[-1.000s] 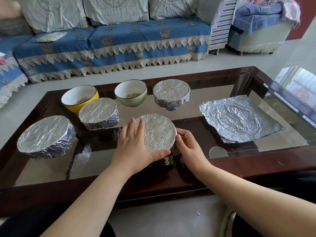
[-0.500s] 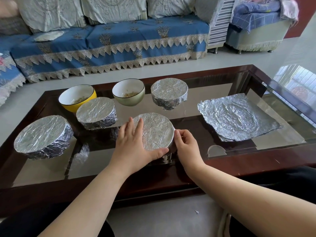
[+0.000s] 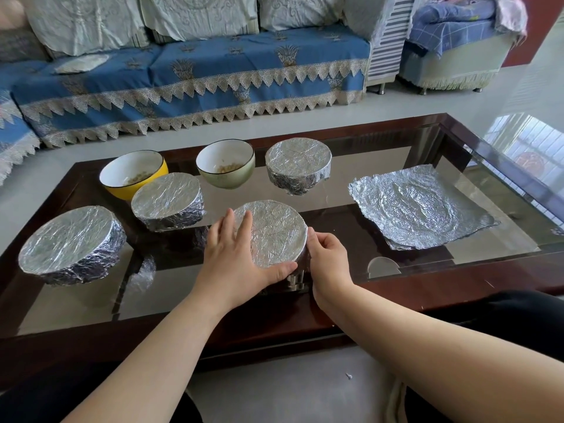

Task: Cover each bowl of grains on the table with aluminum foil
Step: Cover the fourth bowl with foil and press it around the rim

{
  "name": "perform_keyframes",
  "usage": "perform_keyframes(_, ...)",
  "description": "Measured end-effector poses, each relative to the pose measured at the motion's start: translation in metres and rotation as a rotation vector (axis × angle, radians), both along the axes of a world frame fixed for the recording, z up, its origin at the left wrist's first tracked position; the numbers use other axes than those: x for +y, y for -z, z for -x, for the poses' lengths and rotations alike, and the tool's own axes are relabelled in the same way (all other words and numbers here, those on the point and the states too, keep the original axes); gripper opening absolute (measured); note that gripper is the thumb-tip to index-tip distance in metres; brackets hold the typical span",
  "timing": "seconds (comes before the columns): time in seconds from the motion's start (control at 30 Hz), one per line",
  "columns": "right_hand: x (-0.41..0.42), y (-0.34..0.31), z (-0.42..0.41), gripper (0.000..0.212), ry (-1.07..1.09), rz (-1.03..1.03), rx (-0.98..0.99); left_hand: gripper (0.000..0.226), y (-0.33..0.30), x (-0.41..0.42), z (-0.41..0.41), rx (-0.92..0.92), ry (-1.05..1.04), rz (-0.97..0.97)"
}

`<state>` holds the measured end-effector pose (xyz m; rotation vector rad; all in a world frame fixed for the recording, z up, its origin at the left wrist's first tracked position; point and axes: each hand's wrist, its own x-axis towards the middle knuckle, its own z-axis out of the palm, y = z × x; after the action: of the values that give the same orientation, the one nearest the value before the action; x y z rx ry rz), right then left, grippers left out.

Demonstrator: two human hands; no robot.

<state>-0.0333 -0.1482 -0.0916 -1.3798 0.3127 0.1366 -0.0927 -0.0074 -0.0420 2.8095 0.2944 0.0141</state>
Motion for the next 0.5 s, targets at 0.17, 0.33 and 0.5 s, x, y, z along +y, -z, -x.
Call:
perform_keyframes(0.17,0.0031,-0.0004,-0.0040,0.020,-0.006,0.040,0.012,0.140,-0.0007,-0.0012,-0.0005,-0.003,-0.013,-0.002)
perform_keyframes(0.33,0.0032,-0.0018,-0.0027,0.012,-0.005,0.035,-0.004,0.139,0.0033,-0.0008,-0.0010,-0.019,-0.012,-0.005)
perform_keyframes(0.5,0.0042,-0.0034,-0.0022,0.013,-0.023,0.004,-0.008,0.139,0.0036,-0.0003,-0.0010,-0.025,-0.014,-0.013)
